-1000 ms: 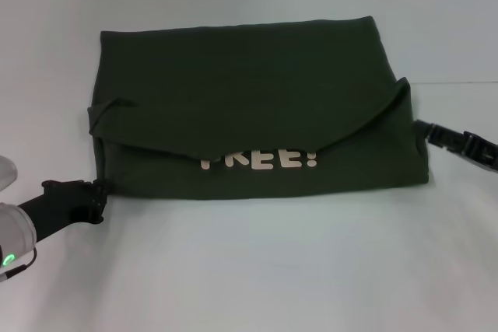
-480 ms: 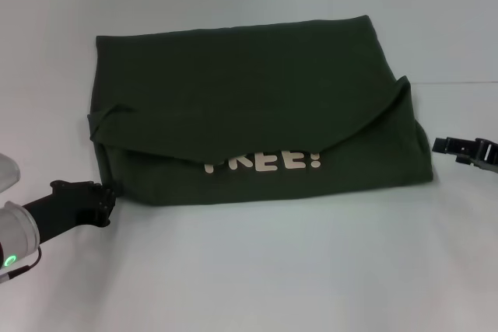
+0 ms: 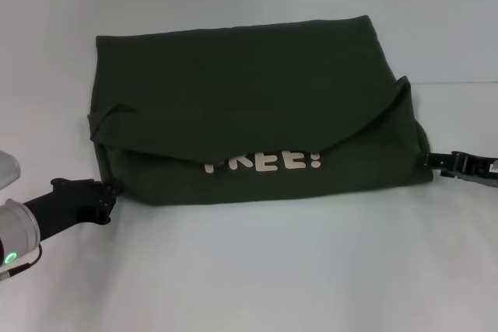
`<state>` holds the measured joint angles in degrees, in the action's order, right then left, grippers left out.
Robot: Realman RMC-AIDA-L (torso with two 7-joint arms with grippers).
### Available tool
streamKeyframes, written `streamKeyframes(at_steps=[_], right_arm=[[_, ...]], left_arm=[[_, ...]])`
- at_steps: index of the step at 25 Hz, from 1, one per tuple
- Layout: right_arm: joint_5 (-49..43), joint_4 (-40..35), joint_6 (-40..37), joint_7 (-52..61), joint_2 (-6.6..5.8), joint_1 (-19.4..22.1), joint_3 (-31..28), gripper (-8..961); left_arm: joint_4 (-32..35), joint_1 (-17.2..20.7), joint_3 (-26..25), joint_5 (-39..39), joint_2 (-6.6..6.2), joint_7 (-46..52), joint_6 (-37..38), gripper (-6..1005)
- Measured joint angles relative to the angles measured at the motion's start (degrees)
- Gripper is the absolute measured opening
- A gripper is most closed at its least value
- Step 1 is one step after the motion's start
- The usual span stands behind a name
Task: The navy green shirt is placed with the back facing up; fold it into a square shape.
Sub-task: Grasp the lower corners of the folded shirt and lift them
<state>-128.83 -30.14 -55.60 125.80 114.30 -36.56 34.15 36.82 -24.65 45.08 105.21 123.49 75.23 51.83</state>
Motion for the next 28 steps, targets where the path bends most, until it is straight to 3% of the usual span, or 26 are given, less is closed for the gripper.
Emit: streamKeyframes(at_steps=[4, 15, 20, 23, 28], right_arm=[[0.13, -0.03, 0.71, -0.16, 0.66, -0.23, 0.02, 666], [1.15, 0.03, 1.47, -1.86, 2.37, -0.44, 0.04, 542], [1.20, 0.29, 1.58, -3.00, 2.78, -0.38, 0.01, 322], [1.59, 0.25, 1.45, -3.63, 2.91, -0.02, -0.40, 85], [5.96, 0.02, -0.64, -6.91, 2.74, 1.90, -0.71, 21]], left_arm=[[0.00, -0.16, 0.01, 0.08, 0.00, 0.00, -0.01, 23], [0.00, -0.22, 0.00, 0.08, -0.09, 0.00, -0.04, 23], [0.00, -0.28, 0.00, 0.08, -0.09, 0.00, -0.07, 22], [0.00, -0.31, 0.00, 0.08, -0.09, 0.00, -0.07, 22], [0.32, -0.13, -0.01, 0.08, -0.07, 0.67, 0.49, 22]])
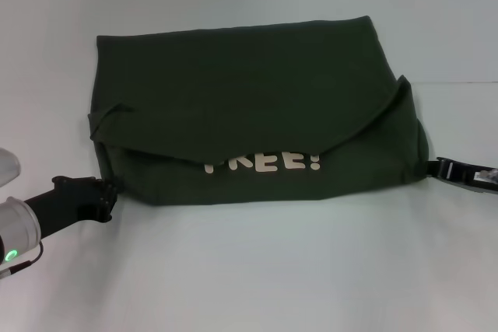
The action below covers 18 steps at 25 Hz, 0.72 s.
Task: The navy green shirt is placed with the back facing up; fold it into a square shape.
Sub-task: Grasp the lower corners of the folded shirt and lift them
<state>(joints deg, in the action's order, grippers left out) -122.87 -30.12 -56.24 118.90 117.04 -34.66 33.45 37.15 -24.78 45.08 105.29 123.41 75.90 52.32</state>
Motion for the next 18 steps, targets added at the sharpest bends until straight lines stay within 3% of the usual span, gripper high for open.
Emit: streamKeyframes(at_steps=[11, 18], right_arm=[[11.41, -1.53, -12.71, -8.20, -1.41, 8.48, -0.05, 22], [11.72, -5.85, -19.97, -8.47, -0.63, 15.99, -0.16, 21]], left_arm=[[6.07, 3.91, -0.55, 0.00, -0.10, 8.32, 11.82, 22], [6.98, 5.95, -0.57, 0.01, -1.63, 13.24, 20.22, 22]])
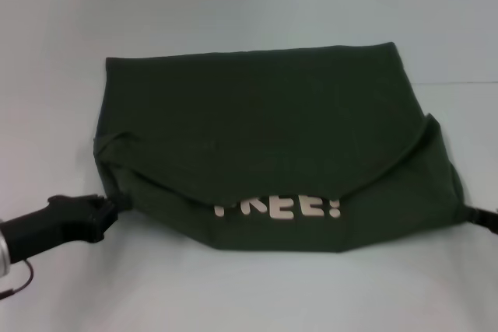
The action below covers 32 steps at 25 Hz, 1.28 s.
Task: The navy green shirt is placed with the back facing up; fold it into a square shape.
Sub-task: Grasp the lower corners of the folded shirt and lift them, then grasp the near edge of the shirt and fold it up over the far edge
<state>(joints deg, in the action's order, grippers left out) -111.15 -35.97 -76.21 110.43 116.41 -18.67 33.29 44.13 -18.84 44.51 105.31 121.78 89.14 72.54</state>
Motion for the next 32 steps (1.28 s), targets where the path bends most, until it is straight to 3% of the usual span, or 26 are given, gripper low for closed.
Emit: streamKeyframes(at_steps=[19, 25, 32], right_arm=[[-0.47, -1.12, -18.13, -10.76, -0.59, 11.61, -4.50, 22], [-1.35, -1.13, -20.93, -12.63, -0.07, 14.91, -5.85, 22], [-7.75, -1.13, -25.42, -14.37, 0.39, 16.14, -13.63, 21]], left_arm=[[0.17, 7.78, -0.58, 4.88, -2.25, 2.22, 24.82, 22], [-0.40, 8.38, -3.36, 8.66, -2.48, 2.22, 28.68, 23], [-1.44, 8.52, -3.55, 11.23, -2.27, 2.22, 29.78, 23]])
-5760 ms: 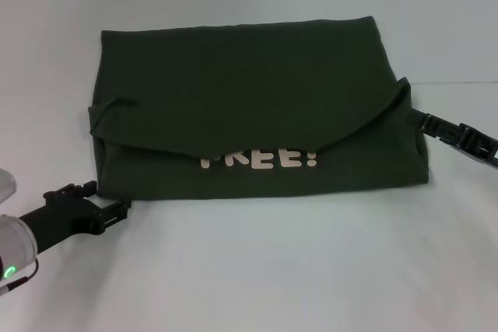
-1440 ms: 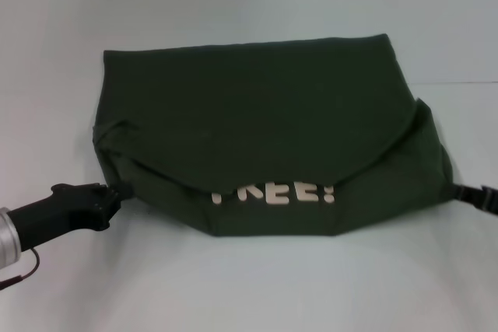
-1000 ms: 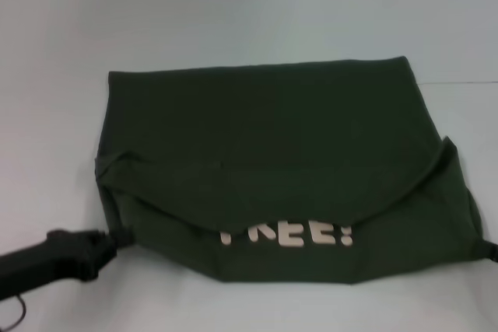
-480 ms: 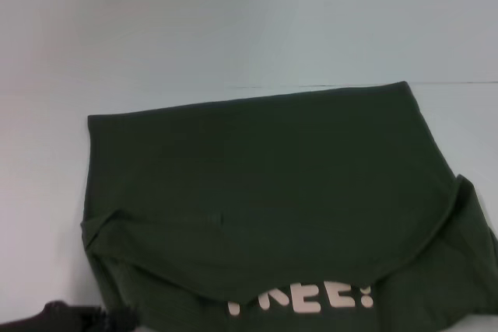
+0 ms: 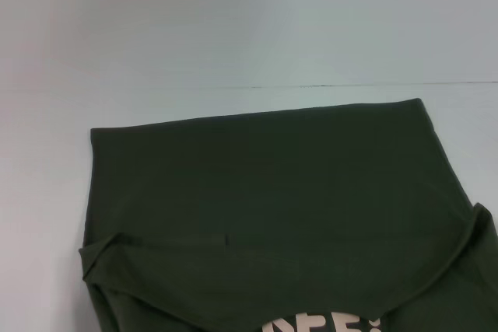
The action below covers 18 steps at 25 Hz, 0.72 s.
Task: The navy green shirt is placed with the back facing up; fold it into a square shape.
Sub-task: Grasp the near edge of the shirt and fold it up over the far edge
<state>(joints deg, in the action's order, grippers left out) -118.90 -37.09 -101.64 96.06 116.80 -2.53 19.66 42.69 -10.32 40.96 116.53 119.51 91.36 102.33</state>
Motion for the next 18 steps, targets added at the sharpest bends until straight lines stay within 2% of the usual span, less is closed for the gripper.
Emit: streamKeyframes(at_steps=[6, 18], right_arm=[[-3.78, 0.00, -2.33, -1.32, 0.24, 0.24, -4.33, 21], [-5.35, 0.10, -3.90, -2.15, -0.08, 1.32, -7.00, 22]], left_arm=[[-0.05, -0.02, 0.09, 0.76, 0.03, 0.00, 2.35, 23], [-0.36, -0.96, -0.33, 3.78, -0.44, 0.28, 5.95, 22]])
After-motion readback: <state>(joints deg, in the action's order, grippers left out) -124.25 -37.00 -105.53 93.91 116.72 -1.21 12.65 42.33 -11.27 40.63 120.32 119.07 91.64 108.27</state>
